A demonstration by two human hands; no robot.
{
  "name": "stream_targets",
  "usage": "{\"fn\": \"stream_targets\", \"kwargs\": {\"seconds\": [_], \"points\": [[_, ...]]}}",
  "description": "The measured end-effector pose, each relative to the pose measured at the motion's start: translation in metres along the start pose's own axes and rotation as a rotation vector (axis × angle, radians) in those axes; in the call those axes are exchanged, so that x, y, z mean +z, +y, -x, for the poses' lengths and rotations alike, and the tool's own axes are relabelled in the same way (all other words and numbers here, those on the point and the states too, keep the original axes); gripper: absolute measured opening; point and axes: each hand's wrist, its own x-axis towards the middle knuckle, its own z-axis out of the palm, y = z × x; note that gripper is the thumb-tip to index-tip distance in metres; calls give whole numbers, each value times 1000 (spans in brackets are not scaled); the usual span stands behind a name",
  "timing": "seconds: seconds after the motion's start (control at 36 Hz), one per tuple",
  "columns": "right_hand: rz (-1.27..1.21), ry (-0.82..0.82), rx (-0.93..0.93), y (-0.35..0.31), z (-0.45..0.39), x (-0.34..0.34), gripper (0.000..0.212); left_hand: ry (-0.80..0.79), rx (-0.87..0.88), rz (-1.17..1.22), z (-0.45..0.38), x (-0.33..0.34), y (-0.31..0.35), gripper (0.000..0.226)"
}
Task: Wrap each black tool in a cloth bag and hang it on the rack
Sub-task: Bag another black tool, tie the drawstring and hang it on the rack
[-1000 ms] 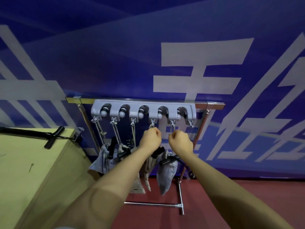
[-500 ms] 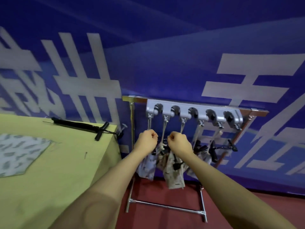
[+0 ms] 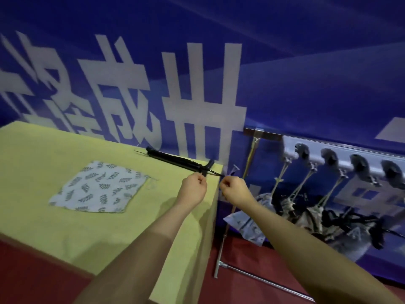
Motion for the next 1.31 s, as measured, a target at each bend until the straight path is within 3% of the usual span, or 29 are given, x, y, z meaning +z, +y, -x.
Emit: {"fn": "stream_targets", "kwargs": {"seconds": [0.56,0.69,0.86,1.03,1.17,1.31], "points": [[82,-287,-134,-68,-139,128,20,177,-328,3,-91,-75,-118,24],[141,-383,-134,-73,-154,165,21,198,-318,-66,-102,-93,-159,23],[191,-382,-128,-86,-166,211,28,95,-251,-275,-121,-115,-205,28],[387,-459,-253,-94,-174,261,53,-128,-224,-677,-136,-127,-247,63],[566,-431,-243,-100,-169,285,59,-159,-128,-670,-143,-134,-269,43],[631,-256,-247,-98,-159,291,43,-207,-115,-451,-152,-142,-260,21]]}}
